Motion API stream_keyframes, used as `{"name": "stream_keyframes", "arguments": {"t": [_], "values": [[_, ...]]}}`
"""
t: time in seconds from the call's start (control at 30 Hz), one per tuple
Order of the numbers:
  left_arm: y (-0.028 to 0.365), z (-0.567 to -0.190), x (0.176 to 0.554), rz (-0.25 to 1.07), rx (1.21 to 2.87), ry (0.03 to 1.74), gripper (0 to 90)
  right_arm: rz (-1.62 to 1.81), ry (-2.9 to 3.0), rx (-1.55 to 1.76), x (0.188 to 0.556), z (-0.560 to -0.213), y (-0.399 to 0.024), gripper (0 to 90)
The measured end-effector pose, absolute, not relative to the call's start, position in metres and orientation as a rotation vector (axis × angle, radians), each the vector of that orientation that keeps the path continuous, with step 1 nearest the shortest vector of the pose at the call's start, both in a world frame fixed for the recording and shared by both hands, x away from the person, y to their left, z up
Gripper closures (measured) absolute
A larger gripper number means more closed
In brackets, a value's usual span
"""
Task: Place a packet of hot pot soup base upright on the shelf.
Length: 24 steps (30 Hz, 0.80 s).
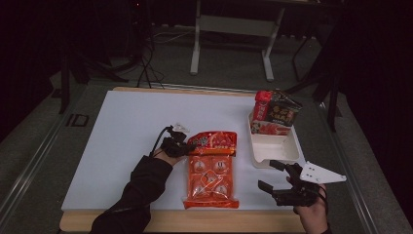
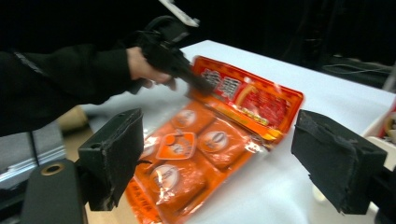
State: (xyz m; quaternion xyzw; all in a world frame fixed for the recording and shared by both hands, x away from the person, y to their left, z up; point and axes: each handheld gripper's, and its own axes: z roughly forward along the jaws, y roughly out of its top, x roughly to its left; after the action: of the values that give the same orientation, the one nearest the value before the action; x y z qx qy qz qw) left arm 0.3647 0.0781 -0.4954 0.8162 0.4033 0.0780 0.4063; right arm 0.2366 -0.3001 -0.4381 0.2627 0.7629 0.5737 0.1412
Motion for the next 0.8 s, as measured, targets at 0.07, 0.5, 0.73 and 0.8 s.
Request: {"name": "stream_keyframes", "arguments": {"t": [0.07,0.5,0.73,0.8], "values": [[0.078,-0.487,0.36,0.218,2.058,0.981,89.5,1.676,2.191,0.772,0.237,-0.435,-0.302,16.8],[0.082,-0.451,0.333,0.239,2.002,0.882,89.6,1.584,2.195,0.766,0.246,-0.43,-0.292,11.5],[0.082,-0.441,0.321,0.243,1.98,0.839,89.7,1.581,2.215,0.792,0.25,-0.43,-0.287,11.7],[0.082,-0.44,0.319,0.248,1.978,0.828,89.7,1.586,2.21,0.783,0.25,-0.429,-0.288,13.0]]}}
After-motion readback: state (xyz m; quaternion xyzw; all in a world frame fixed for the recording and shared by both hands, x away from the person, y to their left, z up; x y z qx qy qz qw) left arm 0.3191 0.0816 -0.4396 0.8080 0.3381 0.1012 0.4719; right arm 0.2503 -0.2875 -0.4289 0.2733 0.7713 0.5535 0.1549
